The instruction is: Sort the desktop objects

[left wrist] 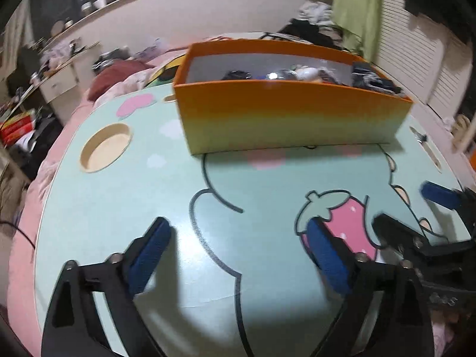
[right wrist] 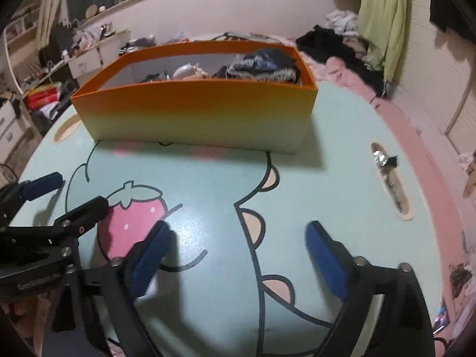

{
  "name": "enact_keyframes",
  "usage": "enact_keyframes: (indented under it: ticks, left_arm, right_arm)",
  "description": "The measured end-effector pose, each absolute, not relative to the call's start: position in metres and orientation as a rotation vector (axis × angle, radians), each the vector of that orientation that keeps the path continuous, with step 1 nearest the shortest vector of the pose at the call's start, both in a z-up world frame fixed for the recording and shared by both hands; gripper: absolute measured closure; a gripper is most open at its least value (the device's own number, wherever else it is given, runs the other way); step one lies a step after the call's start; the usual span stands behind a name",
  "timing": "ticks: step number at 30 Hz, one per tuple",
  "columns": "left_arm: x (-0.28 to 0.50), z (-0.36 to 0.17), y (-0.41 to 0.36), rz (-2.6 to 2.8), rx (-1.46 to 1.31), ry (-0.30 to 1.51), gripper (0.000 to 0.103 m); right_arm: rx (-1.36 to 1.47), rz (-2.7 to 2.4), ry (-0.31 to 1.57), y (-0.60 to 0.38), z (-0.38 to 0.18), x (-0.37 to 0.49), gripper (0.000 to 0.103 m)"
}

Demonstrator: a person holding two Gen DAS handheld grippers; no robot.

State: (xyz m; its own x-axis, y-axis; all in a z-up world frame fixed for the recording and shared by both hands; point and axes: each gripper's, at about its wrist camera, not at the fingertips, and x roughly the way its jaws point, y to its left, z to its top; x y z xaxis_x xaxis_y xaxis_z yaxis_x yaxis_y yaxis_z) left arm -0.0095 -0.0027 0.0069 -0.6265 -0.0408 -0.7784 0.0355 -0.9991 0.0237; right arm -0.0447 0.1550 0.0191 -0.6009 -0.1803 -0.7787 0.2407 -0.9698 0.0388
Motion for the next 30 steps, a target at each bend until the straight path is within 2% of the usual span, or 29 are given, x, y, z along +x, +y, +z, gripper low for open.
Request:
enact_keyframes:
  ticks: [1,30]
  left_arm:
    - [-0.011,0.005,-0.005,-2.775,1.345,0.000,0.000]
    - [-0.011,0.010,-0.007,-2.771,1.340,0.008,0.000]
  right_arm:
    - [1.269,-2.616,0.090,0.158,0.018,-0.047,0.000]
    - [1.260,-2.626,0.106,0.155,0.015,-0.044,0.000]
